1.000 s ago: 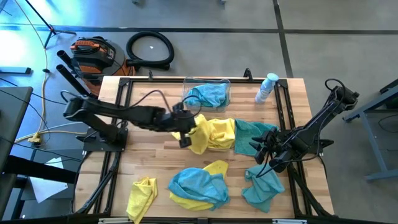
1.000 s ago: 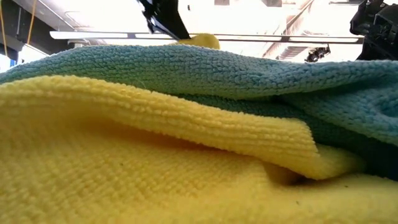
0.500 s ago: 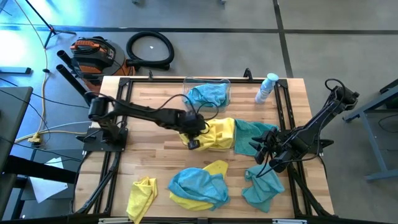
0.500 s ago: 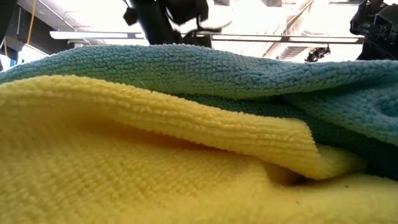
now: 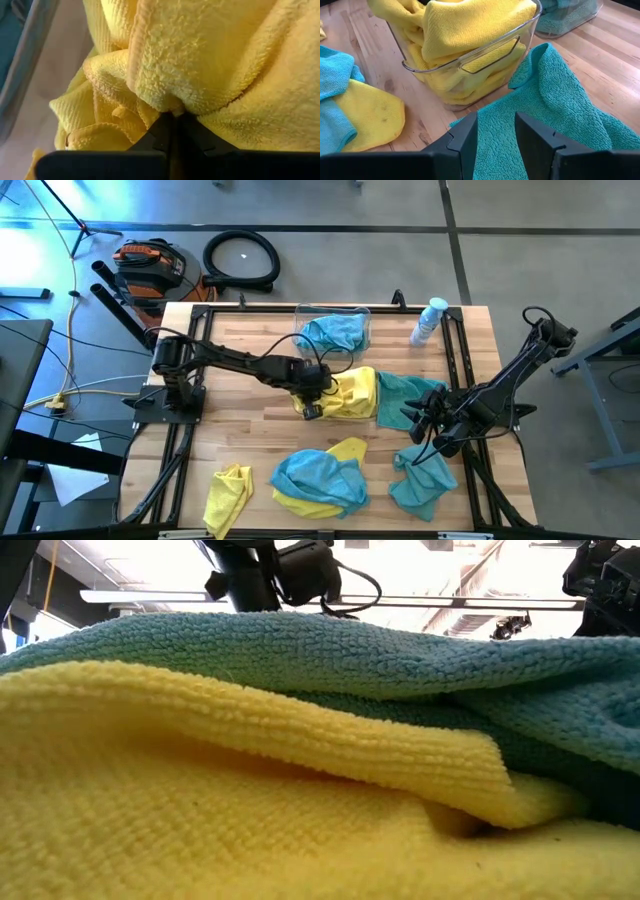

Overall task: Sort microfiber towel by color & place in baskets
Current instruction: Put the yellow towel into the bottom transparent bin

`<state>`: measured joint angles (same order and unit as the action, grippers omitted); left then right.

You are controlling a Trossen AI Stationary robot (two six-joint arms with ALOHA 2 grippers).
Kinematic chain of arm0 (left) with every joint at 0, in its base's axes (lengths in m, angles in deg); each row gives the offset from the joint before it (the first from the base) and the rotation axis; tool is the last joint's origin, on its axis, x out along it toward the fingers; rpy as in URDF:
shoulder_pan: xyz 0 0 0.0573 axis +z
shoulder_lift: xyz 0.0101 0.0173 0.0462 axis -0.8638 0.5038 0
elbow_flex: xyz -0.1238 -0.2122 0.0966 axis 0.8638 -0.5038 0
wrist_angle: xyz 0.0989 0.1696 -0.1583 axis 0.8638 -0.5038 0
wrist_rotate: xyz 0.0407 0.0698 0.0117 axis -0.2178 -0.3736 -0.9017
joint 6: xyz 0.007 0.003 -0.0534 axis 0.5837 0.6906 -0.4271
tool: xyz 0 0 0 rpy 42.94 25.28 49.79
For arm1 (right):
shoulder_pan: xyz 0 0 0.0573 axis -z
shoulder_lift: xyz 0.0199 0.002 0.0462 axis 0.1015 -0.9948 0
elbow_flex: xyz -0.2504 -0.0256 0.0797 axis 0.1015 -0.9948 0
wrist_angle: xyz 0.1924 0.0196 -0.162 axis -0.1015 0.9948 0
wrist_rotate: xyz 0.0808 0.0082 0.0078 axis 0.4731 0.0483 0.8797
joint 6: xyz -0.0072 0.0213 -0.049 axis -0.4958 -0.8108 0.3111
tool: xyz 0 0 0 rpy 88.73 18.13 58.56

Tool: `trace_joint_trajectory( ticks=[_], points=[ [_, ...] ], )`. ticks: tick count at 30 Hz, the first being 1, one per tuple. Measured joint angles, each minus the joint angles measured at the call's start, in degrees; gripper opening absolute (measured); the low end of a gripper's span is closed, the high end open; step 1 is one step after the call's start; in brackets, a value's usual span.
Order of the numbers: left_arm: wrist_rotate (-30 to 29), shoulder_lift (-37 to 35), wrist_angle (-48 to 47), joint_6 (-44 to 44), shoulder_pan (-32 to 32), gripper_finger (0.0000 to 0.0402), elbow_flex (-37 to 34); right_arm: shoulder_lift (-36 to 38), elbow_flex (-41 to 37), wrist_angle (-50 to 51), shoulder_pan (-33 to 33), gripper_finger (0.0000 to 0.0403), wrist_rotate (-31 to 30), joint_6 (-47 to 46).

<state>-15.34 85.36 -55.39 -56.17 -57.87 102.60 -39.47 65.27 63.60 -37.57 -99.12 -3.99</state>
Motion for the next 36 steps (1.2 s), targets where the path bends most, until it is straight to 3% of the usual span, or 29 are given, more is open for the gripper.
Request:
trace_joint_trajectory(
  ticks=[11, 18, 22, 28, 36],
  points=[
    [-3.4, -7.7, 0.0, 0.1, 0.0, 0.0104, -0.1, 0.0, 0.0, 0.0, 0.0, 0.0126, 0.0, 0.0],
    [-3.5, -16.3, -2.7, 0.6, -0.3, 0.0112, 0.0, 0.0, 0.0, 0.0, 0.0, 0.0126, 0.0, 0.0],
    [0.6, -19.0, -6.4, -1.3, -1.8, 0.0111, 0.0, 0.0, 0.0, 0.1, 0.0, 0.0126, 0.0, 0.0],
    [0.7, -14.8, -6.0, -1.2, -5.0, 0.011, 0.0, 0.0, 0.0, 0.4, 0.0, 0.0126, 0.0, 0.0],
    [1.0, -3.3, -6.9, 0.6, -3.2, 0.011, 4.5, 0.0, 0.0, 0.3, 0.0, 0.0126, 0.0, 0.0]
  ],
)
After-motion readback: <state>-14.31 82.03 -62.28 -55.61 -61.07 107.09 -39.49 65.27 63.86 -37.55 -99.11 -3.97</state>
